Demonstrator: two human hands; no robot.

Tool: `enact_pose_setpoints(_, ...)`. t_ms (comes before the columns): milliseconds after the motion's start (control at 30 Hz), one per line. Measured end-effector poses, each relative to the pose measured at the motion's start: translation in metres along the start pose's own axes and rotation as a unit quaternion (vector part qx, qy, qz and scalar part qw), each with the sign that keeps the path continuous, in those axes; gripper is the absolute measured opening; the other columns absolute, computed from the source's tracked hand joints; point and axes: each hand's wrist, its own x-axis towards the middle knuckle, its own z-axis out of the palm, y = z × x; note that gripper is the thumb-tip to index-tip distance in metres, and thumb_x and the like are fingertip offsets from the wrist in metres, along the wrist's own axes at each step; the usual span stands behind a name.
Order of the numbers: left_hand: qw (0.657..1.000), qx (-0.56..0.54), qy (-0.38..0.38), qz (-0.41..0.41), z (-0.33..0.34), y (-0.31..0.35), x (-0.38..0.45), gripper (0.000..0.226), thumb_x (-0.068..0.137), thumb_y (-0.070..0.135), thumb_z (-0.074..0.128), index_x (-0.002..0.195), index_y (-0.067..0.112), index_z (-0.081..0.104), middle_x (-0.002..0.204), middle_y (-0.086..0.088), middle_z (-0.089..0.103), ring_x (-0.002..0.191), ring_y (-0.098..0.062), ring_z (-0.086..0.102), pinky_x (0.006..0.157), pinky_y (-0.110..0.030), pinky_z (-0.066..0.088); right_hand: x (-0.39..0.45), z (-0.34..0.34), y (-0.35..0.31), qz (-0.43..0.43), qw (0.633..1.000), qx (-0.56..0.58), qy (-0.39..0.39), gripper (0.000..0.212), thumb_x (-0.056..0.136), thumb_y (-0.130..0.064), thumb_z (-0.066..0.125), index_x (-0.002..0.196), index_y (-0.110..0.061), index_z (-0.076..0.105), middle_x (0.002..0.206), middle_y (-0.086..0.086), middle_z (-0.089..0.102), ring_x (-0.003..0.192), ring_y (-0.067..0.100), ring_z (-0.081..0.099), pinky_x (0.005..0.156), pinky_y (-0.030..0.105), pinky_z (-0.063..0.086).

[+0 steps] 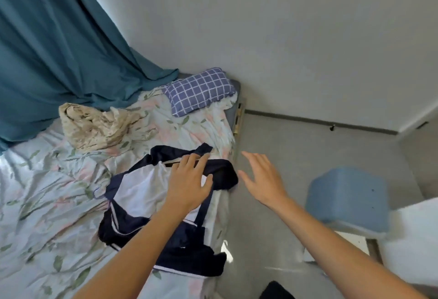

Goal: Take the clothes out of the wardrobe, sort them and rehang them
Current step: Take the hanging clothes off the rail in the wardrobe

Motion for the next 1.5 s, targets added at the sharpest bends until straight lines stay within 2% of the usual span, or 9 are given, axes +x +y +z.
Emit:
enact_pose_setpoints(167,0.990,-0.014,-0.018,0.140,0.024,0.142,0.016,0.059,0.092,0.050,0.051,0.143,0.019,0.057,0.127,-0.003,0.061,0.118,-0.029,0.056,0.086,-0.044,0.047,-0.104,-0.073,0.083,0.090,0.992,-0.039,0.084,0.060,0.099,-0.052,0.051,0.151,-0.022,0.045,0.141,-0.002,0.058,0.128,0.024,0.052,0.101,0.044,0.050)
enact_pose_setpoints(333,0.966,-0.020,-0.034,0.254,0.051,0.285,-0.007,0.062,0.094,0.054,0.047,0.147,0.021,0.054,0.131,-0.003,0.060,0.119,-0.028,0.055,0.087,-0.043,0.048,-0.227,-0.137,0.151,0.187,0.971,-0.054,0.139,0.057,0.099,-0.049,0.057,0.148,-0.022,0.048,0.141,-0.002,0.058,0.129,0.022,0.049,0.100,0.044,0.049)
enact_pose_setpoints(433,0.949,-0.039,-0.038,0.311,0.058,0.362,-0.034,0.062,0.095,0.054,0.048,0.147,0.022,0.055,0.131,-0.002,0.061,0.118,-0.027,0.057,0.086,-0.042,0.045,-0.299,-0.168,0.176,0.232,0.956,-0.058,0.171,0.056,0.098,-0.049,0.057,0.147,-0.022,0.049,0.139,-0.004,0.059,0.129,0.022,0.051,0.099,0.042,0.050)
enact_pose_setpoints(600,0.918,-0.089,-0.043,0.384,0.064,0.464,-0.075,0.060,0.101,0.058,0.043,0.149,0.023,0.053,0.130,-0.001,0.061,0.117,-0.024,0.057,0.086,-0.042,0.048,-0.399,-0.206,0.200,0.294,0.928,-0.082,0.215,0.055,0.099,-0.049,0.055,0.148,-0.025,0.047,0.147,-0.010,0.053,0.136,0.016,0.047,0.106,0.040,0.046)
enact_pose_setpoints(767,0.876,-0.091,-0.062,0.470,0.071,0.536,-0.108,0.060,0.102,0.059,0.040,0.149,0.024,0.053,0.132,0.000,0.060,0.120,-0.024,0.054,0.091,-0.040,0.047,-0.482,-0.235,0.210,0.379,0.882,-0.114,0.258,0.061,0.103,-0.055,0.045,0.156,-0.026,0.039,0.154,-0.010,0.047,0.141,0.014,0.041,0.110,0.038,0.042)
enact_pose_setpoints(1033,0.801,-0.133,-0.065,0.581,0.082,0.621,-0.154,0.060,0.098,0.056,0.043,0.143,0.019,0.058,0.121,-0.002,0.060,0.109,-0.029,0.057,0.082,-0.042,0.048,-0.580,-0.240,0.192,0.510,0.787,-0.115,0.328,0.064,0.101,-0.057,0.044,0.155,-0.023,0.041,0.153,-0.008,0.048,0.140,0.016,0.042,0.111,0.039,0.043)
enact_pose_setpoints(1333,0.694,-0.132,-0.103,0.700,0.090,0.701,-0.229,0.060,0.102,0.056,0.044,0.151,0.023,0.051,0.127,0.004,0.058,0.112,-0.024,0.056,0.079,-0.037,0.044,-0.681,-0.237,0.162,0.615,0.659,-0.138,0.412,0.058,0.099,-0.051,0.054,0.149,-0.022,0.048,0.143,-0.008,0.054,0.130,0.017,0.049,0.105,0.035,0.048)
enact_pose_setpoints(1500,0.669,-0.155,-0.126,0.716,0.098,0.750,-0.283,0.062,0.101,0.058,0.039,0.150,0.021,0.053,0.124,0.003,0.059,0.110,-0.024,0.057,0.082,-0.039,0.049,-0.745,-0.235,0.159,0.644,0.622,-0.141,0.422,0.060,0.099,-0.054,0.050,0.151,-0.024,0.045,0.146,-0.010,0.051,0.133,0.015,0.047,0.104,0.036,0.049)
